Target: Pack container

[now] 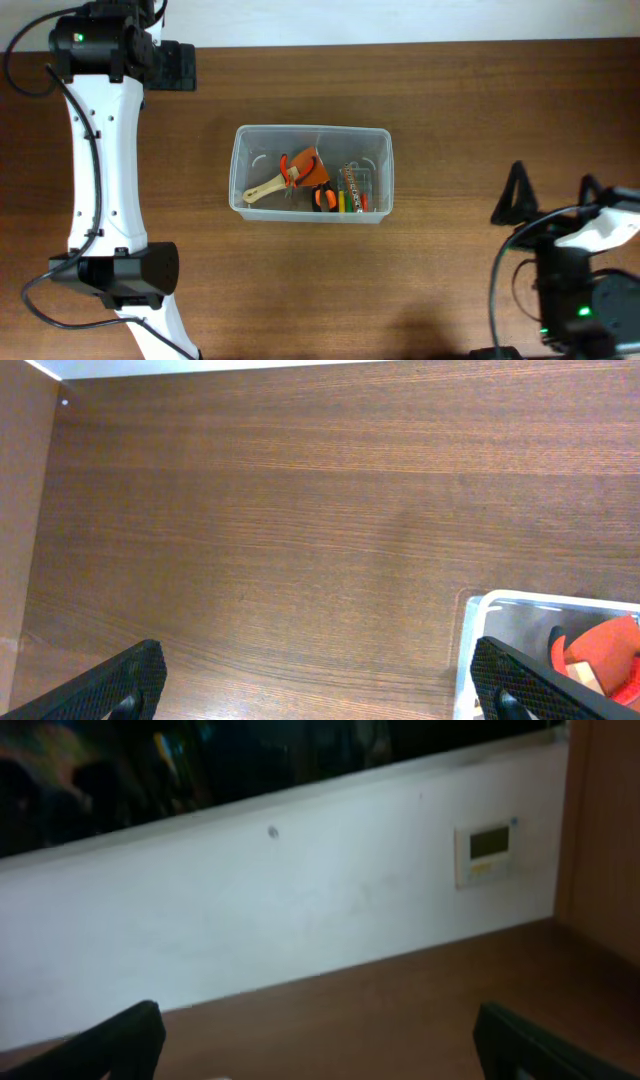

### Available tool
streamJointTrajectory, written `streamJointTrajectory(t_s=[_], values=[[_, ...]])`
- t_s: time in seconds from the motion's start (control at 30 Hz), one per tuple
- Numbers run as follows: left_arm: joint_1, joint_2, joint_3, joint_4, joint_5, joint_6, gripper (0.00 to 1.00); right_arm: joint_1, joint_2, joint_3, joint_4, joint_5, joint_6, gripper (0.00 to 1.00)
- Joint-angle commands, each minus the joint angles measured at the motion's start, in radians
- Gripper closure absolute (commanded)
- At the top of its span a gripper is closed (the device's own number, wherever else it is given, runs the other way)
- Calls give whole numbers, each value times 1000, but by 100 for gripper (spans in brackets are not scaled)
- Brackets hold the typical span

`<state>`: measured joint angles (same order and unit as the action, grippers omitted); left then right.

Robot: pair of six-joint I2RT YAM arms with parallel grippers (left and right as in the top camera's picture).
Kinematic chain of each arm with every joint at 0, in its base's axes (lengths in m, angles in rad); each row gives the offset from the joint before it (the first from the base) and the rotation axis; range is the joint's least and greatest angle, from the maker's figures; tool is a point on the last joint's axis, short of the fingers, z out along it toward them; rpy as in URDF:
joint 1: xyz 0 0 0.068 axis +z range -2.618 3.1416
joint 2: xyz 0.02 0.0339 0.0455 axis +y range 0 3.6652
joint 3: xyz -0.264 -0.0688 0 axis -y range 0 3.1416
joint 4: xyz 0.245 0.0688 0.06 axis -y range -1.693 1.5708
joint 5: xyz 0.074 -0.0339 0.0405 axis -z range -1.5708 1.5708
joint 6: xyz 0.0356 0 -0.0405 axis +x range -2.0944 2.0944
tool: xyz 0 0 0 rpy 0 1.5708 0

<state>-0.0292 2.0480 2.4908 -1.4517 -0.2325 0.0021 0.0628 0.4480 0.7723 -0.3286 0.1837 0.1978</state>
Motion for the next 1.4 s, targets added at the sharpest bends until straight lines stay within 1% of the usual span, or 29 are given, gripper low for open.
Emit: streamJointTrajectory(t_s=[0.0, 0.17, 0.33, 0.53, 0.83, 1.07, 1.37], values=[[6, 1, -1, -1, 8, -14, 1, 9, -96, -158, 62, 4, -38, 1], [6, 1, -1, -1, 8, -14, 1, 9, -241, -397, 210, -5, -37, 1], [6, 1, -1, -1, 8, -13, 1, 9, -312, -505, 255, -28, -36, 1], [6, 1, -1, -1, 8, -13, 1, 9, -343, -571, 255, -49, -36, 1], [6, 1, -1, -1, 8, -14, 1, 9, -351, -621, 256, -53, -37, 1], [6, 1, -1, -1, 8, -13, 1, 9, -406, -663, 254, -53, -37, 2], [6, 1, -1, -1, 8, -14, 1, 9, -432, -719, 255, -107, -37, 1]])
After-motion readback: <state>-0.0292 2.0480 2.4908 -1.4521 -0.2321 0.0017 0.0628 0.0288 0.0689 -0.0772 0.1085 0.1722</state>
